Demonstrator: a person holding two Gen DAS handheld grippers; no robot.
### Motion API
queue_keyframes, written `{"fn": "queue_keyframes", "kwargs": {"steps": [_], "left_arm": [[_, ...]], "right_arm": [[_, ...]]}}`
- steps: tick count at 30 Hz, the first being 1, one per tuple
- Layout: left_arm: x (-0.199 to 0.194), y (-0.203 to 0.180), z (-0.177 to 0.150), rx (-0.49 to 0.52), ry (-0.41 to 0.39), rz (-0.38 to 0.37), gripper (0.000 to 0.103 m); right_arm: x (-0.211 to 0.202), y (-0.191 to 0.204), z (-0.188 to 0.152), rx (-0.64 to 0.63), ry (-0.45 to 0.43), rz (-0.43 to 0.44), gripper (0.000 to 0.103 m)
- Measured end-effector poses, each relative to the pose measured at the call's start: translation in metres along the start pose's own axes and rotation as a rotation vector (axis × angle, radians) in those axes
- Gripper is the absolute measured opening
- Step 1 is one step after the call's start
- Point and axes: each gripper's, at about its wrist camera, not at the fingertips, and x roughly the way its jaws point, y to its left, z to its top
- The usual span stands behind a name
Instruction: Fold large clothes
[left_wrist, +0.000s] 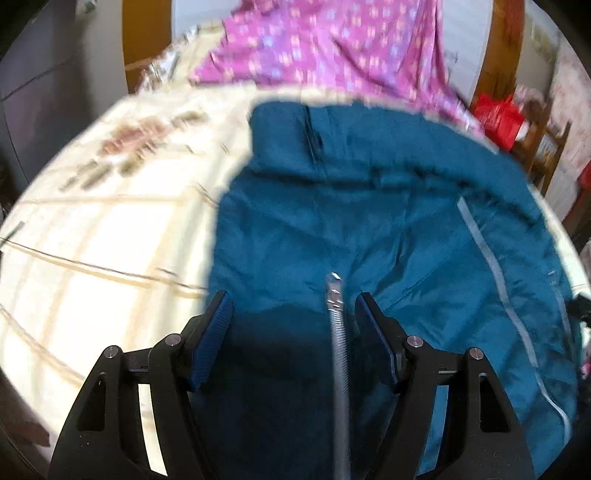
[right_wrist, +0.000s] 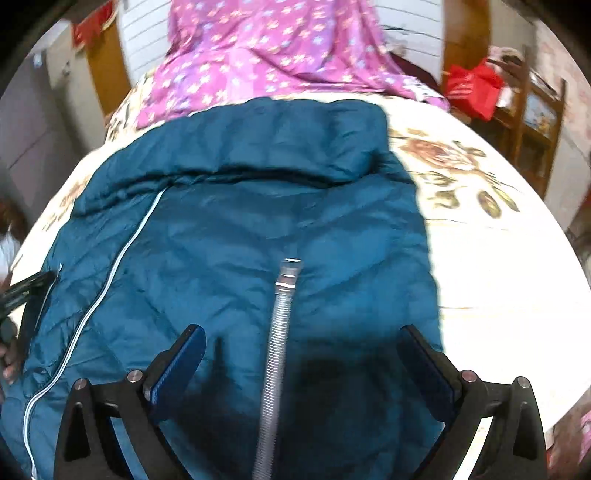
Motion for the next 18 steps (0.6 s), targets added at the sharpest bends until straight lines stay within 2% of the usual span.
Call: {"fn": "queue_keyframes", "kwargs": {"steps": [1, 3, 5, 8, 12, 16, 18], "left_arm": [[-0.013, 0.011, -0.001, -0.001, -0.021, -0.005, 0.069], [-0.024, 0.032, -0.009, -0.005, -0.010, 0.010, 0.069], [-0.024, 0.055, -0.025, -0.029, 0.057, 0.022, 0.069], [-0.022, 0.074, -0.049, -0.070, 0.117, -0.023, 0.069], [-0.028, 0.080, -0.066, -0.096, 0.089, -0.068, 0.069], [-0.031, 0.073, -0.069, -0.095, 0.099, -0.103, 0.069], [-0.035, 0.069, -0.071, -0.098, 0.112, -0.158, 0.069]], "right_arm": [[0.000, -0.010, -0.004, 0.020, 0.017, 0.010, 0.103], [-0.004, -0.030, -0.011, 0.058, 0.026, 0.048, 0.103], [-0.005, -0.050, -0.023, 0.110, 0.058, 0.113, 0.103], [-0.019, -0.061, -0.040, 0.123, 0.046, 0.185, 0.103], [-0.035, -0.066, -0.058, 0.093, 0.018, 0.257, 0.103], [-0.041, -0.088, -0.068, 0.186, -0.009, 0.372, 0.103], [-0.042, -0.096, -0.071, 0.228, -0.017, 0.408, 0.103]]}}
